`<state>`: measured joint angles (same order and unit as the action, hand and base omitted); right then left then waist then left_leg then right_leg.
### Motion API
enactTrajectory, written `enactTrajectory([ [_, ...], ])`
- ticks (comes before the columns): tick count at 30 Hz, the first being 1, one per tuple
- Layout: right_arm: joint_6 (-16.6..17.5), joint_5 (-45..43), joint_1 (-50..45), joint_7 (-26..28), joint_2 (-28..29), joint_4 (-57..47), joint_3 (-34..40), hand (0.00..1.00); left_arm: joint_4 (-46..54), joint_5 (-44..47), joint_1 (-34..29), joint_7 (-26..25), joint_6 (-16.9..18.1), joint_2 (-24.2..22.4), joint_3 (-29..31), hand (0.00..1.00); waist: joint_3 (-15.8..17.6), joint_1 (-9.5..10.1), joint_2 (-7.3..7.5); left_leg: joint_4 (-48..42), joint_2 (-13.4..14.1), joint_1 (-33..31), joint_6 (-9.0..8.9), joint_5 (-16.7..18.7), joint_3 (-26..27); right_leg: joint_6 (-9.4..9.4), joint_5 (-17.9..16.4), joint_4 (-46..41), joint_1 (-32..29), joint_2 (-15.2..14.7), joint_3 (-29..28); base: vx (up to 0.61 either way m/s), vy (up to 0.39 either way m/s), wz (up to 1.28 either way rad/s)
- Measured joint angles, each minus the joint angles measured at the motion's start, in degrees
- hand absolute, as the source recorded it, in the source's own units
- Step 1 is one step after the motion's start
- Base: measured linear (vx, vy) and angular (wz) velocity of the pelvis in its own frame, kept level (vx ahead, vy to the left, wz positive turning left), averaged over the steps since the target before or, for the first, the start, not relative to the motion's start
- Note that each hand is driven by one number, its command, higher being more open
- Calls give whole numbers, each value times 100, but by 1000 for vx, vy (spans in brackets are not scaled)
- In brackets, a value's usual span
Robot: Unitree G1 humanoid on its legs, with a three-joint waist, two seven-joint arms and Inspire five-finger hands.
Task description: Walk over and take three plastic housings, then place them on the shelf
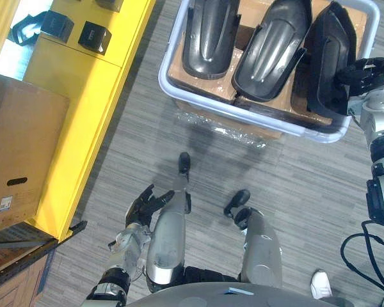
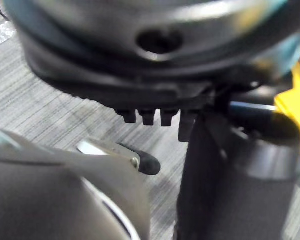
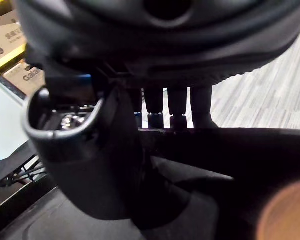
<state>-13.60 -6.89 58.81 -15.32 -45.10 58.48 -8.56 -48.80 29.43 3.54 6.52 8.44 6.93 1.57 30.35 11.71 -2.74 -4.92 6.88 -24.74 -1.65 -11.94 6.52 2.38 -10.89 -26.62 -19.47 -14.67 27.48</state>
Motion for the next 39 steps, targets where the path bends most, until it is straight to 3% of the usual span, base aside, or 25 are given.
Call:
enactTrajectory([
  [6, 47, 266, -357, 16, 99, 0, 16, 0, 52, -83, -259, 1, -12, 45, 53, 100, -1, -22, 38, 184, 43, 427, -23, -4, 1, 60, 42, 276, 466, 124, 44, 4, -21, 1],
  [11, 54, 638, -840, -70, 99, -359, 387, 0, 277, -83, -626, 8, 17, 226, 57, 100, -15, -101, 252, 578, 53, 982, -62, -82, 77, 118, 80, 535, 915, 247, 23, 50, -43, -3],
  [14, 52, 730, -1311, -292, 99, -1180, 792, 0, 897, -70, -943, 6, 44, 272, 166, 100, -50, -178, 359, 793, 45, 1401, -75, -135, 148, 147, 101, 706, 1303, 281, 16, 93, -53, -4],
  [17, 85, 1150, -1916, -656, 175, -2325, 1174, 0, 1913, -63, -1195, -363, 52, 271, 234, 100, -347, -266, 491, 965, -5, 1619, -78, -143, 215, 172, 111, 902, 1513, 302, 43, 93, -17, -2],
  [21, 194, 1796, -2676, -1124, 952, -3386, 1609, 0, 3015, -412, -1171, -1366, -6, 270, 600, 100, -1043, -411, 815, 971, -23, 1831, -93, -38, 311, 269, 243, 1461, 1956, 404, 72, 145, -49, 0],
  [22, 197, 1881, -2791, -1153, 1026, -3529, 1612, 0, 3167, -515, -1152, -1478, -33, 268, 654, 100, -1143, -417, 840, 971, -31, 1849, -93, -35, 326, 287, 276, 1559, 2018, 418, 83, 143, -57, 3],
  [26, 419, 2426, -3116, -1230, 1285, -4145, 1633, 0, 4161, -551, -824, -1634, -258, 198, 800, 100, -1458, -480, 740, 971, -75, 1954, -92, -28, 290, 329, 470, 2020, 2394, 488, 271, 43, -20, 15],
  [30, 903, 2924, -3107, -1241, 1405, -4373, 1528, 0, 4983, 118, -714, -1049, -701, -42, 436, 100, -1711, -530, 452, 972, -153, 2077, -75, -20, 280, 371, 633, 2251, 2648, 483, 365, -32, 26, 8],
  [32, 1053, 3027, -3083, -1239, 1406, -4373, 1405, 0, 5100, 562, -710, -780, -989, -42, 216, 100, -1774, -526, 375, 975, -158, 2140, -50, -2, 324, 383, 674, 2295, 2702, 482, 348, -60, 37, -6],
  [34, 1328, 3145, -3034, -1184, 1414, -4375, 1126, 0, 5122, 1349, -665, -463, -1509, -38, -68, 100, -1872, -553, 272, 980, -134, 2176, -31, 11, 449, 370, 781, 2388, 2710, 500, 257, -103, 63, -23],
  [37, 1538, 3134, -2997, -982, 1592, -4374, 832, 0, 5074, 1816, -625, -339, -1890, -38, -328, 100, -1947, -616, 223, 998, -124, 2284, -24, 77, 603, 361, 899, 2493, 2752, 542, 115, -91, 56, -28],
  [39, 1603, 3123, -2998, -921, 1763, -4374, 714, 0, 5038, 1945, -599, -351, -1917, -37, -377, 100, -2021, -661, 206, 1000, -111, 2328, -35, 124, 669, 350, 970, 2618, 2769, 572, 45, -91, 46, -18],
])
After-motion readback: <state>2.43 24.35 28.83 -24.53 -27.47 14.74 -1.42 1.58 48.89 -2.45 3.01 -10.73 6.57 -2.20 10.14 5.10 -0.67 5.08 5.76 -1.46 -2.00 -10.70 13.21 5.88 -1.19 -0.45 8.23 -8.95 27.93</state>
